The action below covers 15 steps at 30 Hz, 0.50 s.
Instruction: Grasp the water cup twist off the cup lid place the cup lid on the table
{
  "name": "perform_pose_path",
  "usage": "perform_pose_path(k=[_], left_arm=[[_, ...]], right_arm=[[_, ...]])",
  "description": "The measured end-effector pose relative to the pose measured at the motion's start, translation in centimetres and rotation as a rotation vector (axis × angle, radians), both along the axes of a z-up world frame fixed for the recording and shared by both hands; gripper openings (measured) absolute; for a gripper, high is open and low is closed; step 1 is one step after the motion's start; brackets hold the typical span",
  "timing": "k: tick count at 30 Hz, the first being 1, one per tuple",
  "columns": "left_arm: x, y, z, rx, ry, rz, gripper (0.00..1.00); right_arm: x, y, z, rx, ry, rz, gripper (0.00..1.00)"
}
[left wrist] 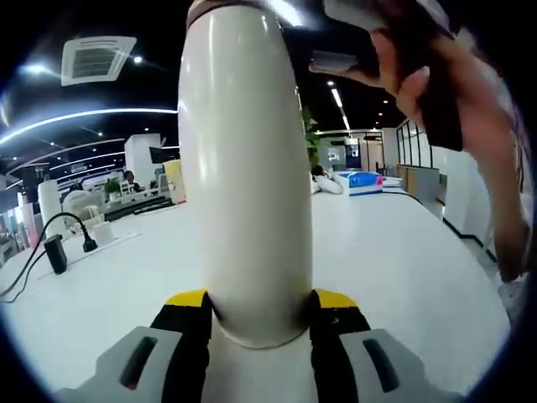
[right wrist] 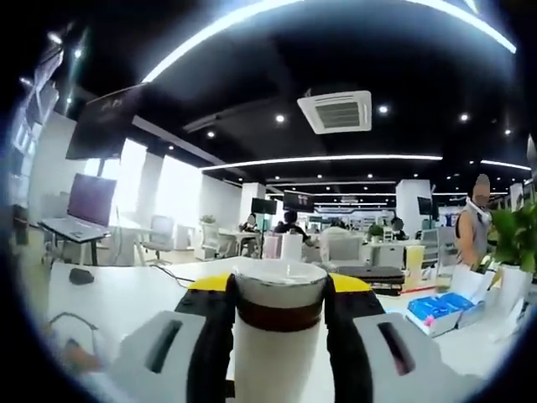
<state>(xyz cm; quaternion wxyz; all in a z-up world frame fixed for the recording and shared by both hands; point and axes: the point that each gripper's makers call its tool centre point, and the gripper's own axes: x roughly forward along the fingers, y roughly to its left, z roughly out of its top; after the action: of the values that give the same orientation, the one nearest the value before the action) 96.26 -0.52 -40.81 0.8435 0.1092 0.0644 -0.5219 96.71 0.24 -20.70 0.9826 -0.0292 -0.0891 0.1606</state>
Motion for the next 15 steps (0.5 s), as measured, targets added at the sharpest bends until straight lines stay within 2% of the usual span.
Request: perform_pose_path(k=[15], left_arm=[[0.07, 0.06, 0.0, -0.001, 0.0, 0.002, 0.47]], right_arm=[[0.37, 0.16, -0.08, -0.014, 0.031, 0.129, 0.44]])
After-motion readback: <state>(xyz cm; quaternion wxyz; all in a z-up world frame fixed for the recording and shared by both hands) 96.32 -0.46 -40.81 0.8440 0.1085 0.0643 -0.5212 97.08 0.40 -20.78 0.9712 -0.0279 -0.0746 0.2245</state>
